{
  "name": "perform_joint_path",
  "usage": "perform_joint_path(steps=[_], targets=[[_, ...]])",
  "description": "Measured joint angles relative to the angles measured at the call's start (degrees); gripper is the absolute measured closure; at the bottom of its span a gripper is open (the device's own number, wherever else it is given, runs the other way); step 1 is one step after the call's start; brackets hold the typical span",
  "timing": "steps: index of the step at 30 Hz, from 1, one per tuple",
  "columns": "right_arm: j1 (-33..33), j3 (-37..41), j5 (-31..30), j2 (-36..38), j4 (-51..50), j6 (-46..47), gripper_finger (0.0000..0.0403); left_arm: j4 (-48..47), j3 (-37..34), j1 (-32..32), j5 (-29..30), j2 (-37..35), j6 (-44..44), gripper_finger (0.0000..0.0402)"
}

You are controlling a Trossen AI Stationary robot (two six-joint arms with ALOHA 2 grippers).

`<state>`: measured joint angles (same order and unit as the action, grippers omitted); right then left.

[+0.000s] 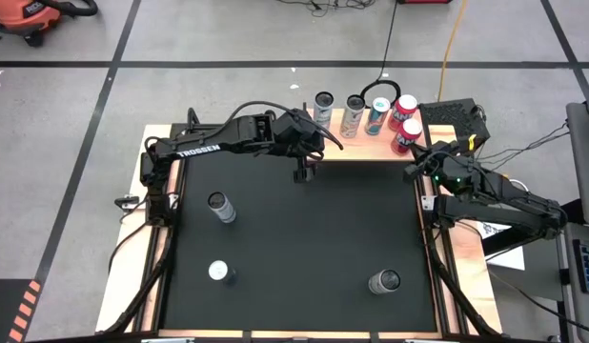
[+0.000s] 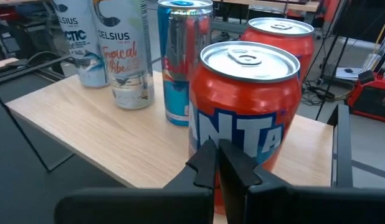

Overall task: Place canned beverage on shelf
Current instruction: Put the red soda can on the shelf aligned with the red soda can, then put the blue soda can on the shelf aligned with the blue soda can

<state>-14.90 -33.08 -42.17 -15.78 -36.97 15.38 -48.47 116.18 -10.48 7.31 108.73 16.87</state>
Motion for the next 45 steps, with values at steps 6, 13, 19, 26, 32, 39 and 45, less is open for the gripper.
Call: perform_joint_path(steps=[6, 13, 19, 26, 32, 39, 45], targets=[[0.0, 0.0, 5.0, 0.0, -0.1, 1.0, 0.0403, -0.2, 0.0, 0.0, 0.0, 0.0, 0.0, 0.0017], [0.0, -1.9, 16.6, 0.0, -1.9, 0.1, 0.0403, -4.1, 0.0, 0.0, 0.0, 0.0, -0.1, 0.0017], [0.0, -3.8, 33.5, 0.0, -4.2, 2.8, 0.0403, -10.3, 0.0, 0.6, 0.0, 0.0, -5.5, 0.0017], [0.0, -3.8, 48.9, 0.2, -3.9, 3.7, 0.0403, -12.8, 0.0, 3.0, 0.0, 0.0, -8.4, 0.0017], [0.0, -3.7, 55.8, 0.2, -0.7, 3.5, 0.0403, -19.5, 0.0, 5.5, -0.8, 0.0, -14.1, 0.0017], [0.0, -3.7, 52.6, 0.2, 1.9, -0.5, 0.0366, -18.5, 0.0, 8.7, -0.9, 0.0, -15.1, 0.0017], [0.0, -3.7, 52.7, 0.2, 1.9, -1.7, 0.0293, -18.5, 0.0, 10.4, -0.9, 0.0, -16.2, 0.0017]])
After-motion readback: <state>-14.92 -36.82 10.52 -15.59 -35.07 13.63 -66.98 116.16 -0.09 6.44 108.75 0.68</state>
